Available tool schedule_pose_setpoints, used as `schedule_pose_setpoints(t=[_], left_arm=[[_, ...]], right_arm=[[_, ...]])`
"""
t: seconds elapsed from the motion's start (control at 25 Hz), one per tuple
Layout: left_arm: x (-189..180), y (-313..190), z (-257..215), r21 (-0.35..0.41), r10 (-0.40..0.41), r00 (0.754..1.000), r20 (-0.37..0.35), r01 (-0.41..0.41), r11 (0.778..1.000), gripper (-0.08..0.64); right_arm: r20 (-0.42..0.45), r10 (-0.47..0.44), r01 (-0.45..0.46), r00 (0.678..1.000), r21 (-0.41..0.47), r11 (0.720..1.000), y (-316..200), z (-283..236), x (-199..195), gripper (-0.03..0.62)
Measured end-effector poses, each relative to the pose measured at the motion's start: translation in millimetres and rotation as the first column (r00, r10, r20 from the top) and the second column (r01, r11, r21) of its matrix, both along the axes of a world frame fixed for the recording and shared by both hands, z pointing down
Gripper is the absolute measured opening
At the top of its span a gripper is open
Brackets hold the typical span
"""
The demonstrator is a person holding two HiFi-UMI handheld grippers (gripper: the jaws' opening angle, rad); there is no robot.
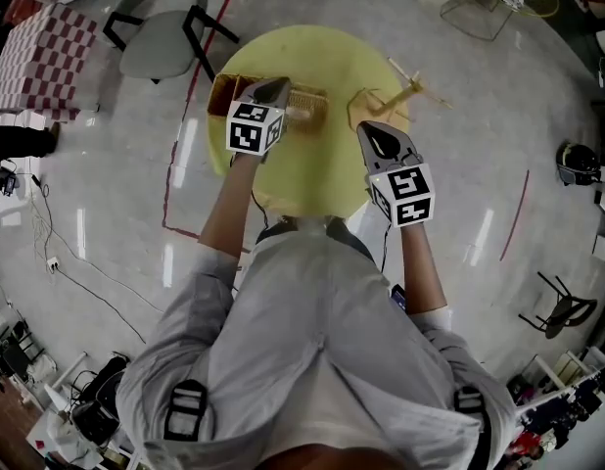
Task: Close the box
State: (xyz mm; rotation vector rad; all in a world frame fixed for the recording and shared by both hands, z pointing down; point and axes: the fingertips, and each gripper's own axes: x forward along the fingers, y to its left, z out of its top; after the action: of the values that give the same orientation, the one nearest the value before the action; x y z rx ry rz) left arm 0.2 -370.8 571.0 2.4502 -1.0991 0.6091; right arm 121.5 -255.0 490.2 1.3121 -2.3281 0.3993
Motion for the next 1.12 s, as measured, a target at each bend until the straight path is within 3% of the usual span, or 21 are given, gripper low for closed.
schedule_pose_setpoints(t=[0.4, 0.72, 1.04, 1.12], left_arm=[[14.8, -41.9, 59.9, -0.108, 0.055, 0.998, 0.024, -0.052, 0.993, 0.038], [22.9, -43.0, 102.4, -0.220, 0.144, 0.975, 0.171, -0.105, 0.970, 0.038], [24.1, -43.8, 101.8, -0.250, 0.141, 0.979, 0.144, -0.102, 0.963, 0.045], [24.5, -41.7, 100.0, -0.250, 0.141, 0.981, 0.133, -0.105, 0.963, 0.114]], right_arm=[[-0.033, 0.043, -0.045, 0.999, -0.040, 0.998, -7.1, 16.2, 2.3, 0.023], [-0.047, 0.096, -0.099, 0.994, -0.061, 0.993, -0.6, 22.5, 17.3, 0.023], [-0.047, 0.093, -0.095, 0.995, -0.055, 0.994, 1.5, 20.4, 19.1, 0.023], [-0.047, 0.084, -0.086, 0.995, -0.047, 0.995, 1.7, 15.7, 19.4, 0.023]])
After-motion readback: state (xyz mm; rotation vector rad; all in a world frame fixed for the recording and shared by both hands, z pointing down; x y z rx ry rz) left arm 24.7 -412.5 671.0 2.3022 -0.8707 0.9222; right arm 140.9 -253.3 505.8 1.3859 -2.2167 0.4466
